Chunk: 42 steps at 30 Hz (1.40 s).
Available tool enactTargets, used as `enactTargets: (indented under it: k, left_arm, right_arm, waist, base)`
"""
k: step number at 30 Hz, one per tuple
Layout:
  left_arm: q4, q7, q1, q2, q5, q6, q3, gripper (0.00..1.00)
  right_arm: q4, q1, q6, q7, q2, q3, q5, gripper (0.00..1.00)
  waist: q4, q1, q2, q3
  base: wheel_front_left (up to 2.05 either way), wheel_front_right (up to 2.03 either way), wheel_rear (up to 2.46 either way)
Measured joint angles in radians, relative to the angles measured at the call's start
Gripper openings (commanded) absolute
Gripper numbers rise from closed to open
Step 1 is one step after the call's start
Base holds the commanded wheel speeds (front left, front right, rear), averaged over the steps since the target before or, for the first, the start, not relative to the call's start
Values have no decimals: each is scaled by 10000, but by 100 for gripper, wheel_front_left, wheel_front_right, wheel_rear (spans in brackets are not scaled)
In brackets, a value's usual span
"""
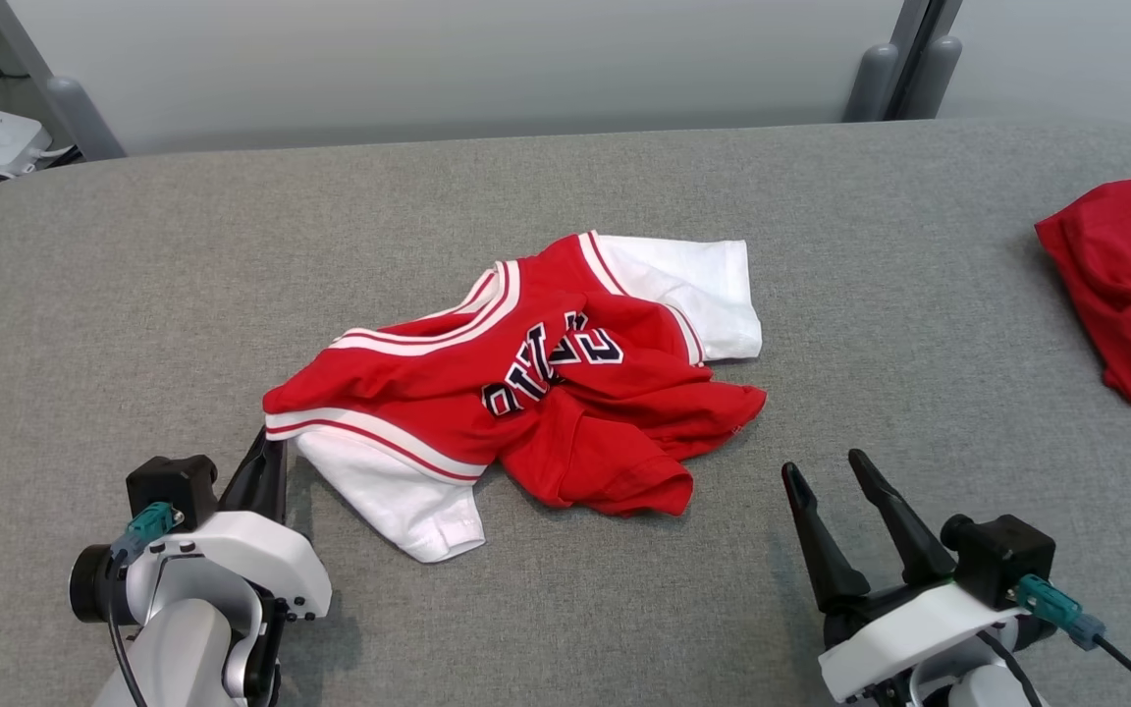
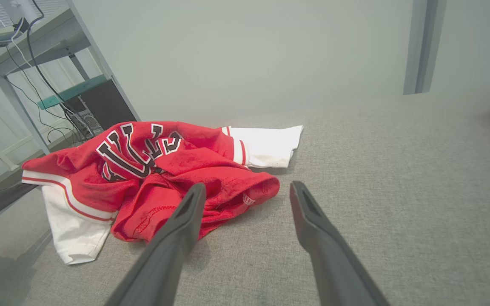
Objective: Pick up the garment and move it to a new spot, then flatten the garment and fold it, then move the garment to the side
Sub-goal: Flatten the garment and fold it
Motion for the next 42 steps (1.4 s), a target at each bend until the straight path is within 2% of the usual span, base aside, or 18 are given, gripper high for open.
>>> enactTargets:
  k: [4,11,19,20,21,22,25,27,35,38,39,40,42]
  left_arm:
    - [-19,0,-65,2,52,19,-36,0]
    - [-278,6,-377,15,86,15,-194,0]
    - [-522,17,-393,13,84,8,-313,0]
    - [-568,17,-394,15,84,8,-318,0]
    - [-621,19,-394,15,82,8,-320,0]
    - [-677,19,-394,19,79,6,-322,0]
    - [-892,23,-393,79,63,6,-320,0]
    - [-1114,31,-387,205,36,6,-291,0]
    - [-2871,535,-78,1126,-105,42,96,0]
    - [-3772,732,116,1507,-104,274,288,0]
    - [-4117,744,117,1607,-102,378,384,0]
    - [-4470,844,115,1705,-104,456,470,0]
    - [-4974,1133,115,1848,-98,554,508,0]
  right_arm:
    - [171,-102,0,0,10,345,272,100]
    - [757,-1152,0,0,-38,1864,1365,100]
    - [2638,-2049,0,2,-109,3204,2374,100]
    - [2746,-2144,0,2,-109,3239,2466,48]
    - [2861,-2264,0,2,-107,3277,2546,30]
    - [2936,-2375,0,2,-111,3373,2612,0]
    - [3026,-2533,0,2,-132,3517,2681,0]
    - [2987,-2552,0,2,-224,3267,2648,0]
    - [2011,-2656,0,2,-1172,742,1551,0]
    - [1839,-2651,-2,2,-1252,945,1595,0]
    - [1833,-2639,-2,2,-1244,1266,1699,32]
    - [1837,-2636,-2,2,-1177,1641,1871,100]
    - [1925,-2628,0,2,-997,2368,2236,100]
  waist:
    - [12,0,0,91]
    - [345,0,0,360]
    - [930,0,0,472]
    - [982,0,0,480]
    - [1027,0,0,485]
    - [1065,0,0,486]
    - [1139,0,0,453]
    - [1156,-1,0,413]
    - [1080,0,0,254]
    - [1095,0,0,194]
    - [1115,-1,0,184]
    - [1135,0,0,178]
    - [1171,-1,0,184]
  base:
    - [0,0,0]
    - [0,0,0]
    - [0,0,0]
    - [0,0,0]
    - [0,0,0]
    - [0,0,0]
    - [0,0,0]
    - [0,0,0]
    - [0,0,0]
    - [0,0,0]
    - [0,0,0]
    - [0,0,0]
    - [0,0,0]
